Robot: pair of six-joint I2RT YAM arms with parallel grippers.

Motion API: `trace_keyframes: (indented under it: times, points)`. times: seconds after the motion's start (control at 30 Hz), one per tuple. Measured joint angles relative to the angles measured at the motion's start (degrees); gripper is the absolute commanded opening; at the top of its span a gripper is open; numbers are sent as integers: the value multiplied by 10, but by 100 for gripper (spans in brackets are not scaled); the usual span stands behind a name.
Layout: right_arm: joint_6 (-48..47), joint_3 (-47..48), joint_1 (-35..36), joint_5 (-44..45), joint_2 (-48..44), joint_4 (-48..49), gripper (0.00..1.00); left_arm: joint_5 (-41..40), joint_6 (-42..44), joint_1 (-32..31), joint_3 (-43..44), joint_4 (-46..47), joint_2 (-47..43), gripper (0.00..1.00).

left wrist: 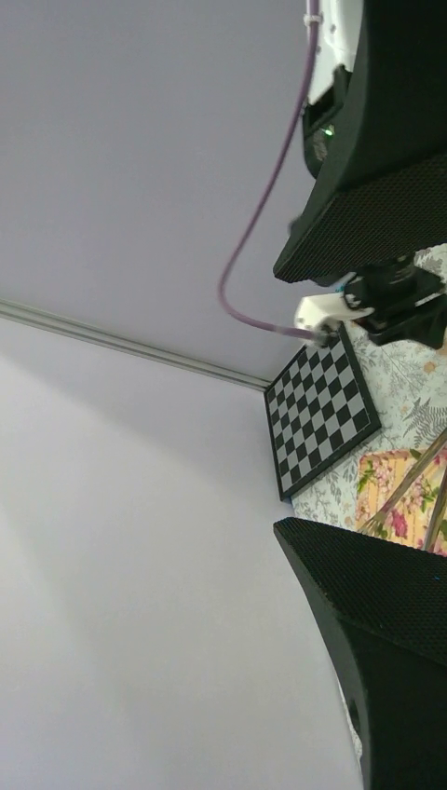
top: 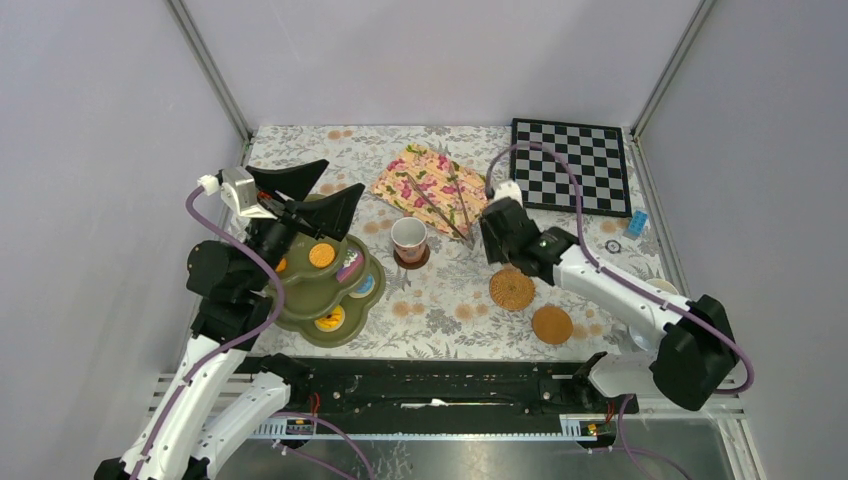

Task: Serve the afternoon tea

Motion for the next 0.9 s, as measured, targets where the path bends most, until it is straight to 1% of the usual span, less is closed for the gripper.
trace_keyframes:
  times: [0.07,0.1,0.23,0.37,0.4,0.6,0.8,0.9]
  points:
    - [11,-60,-8,4,-12,2,41,2,0,0,0,0,1,99]
    - [16,-83,-8,5,-12,3,37,3,-1,0,0,1,1,99]
    - [31,-151,-9,8,-11,9,28,9,-5,0,0,3,7,99]
    - [42,-159,-15,18,3,24,26,9,-5,0,0,5,16,99]
    - [45,-159,-17,19,8,29,24,9,-5,0,0,5,17,99]
    - [61,-161,-18,18,47,39,24,11,-7,0,0,5,23,99]
    - [87,-161,-18,16,63,41,23,11,-10,0,0,5,23,99]
    - [99,-161,-19,6,89,41,22,11,-11,0,0,5,23,99]
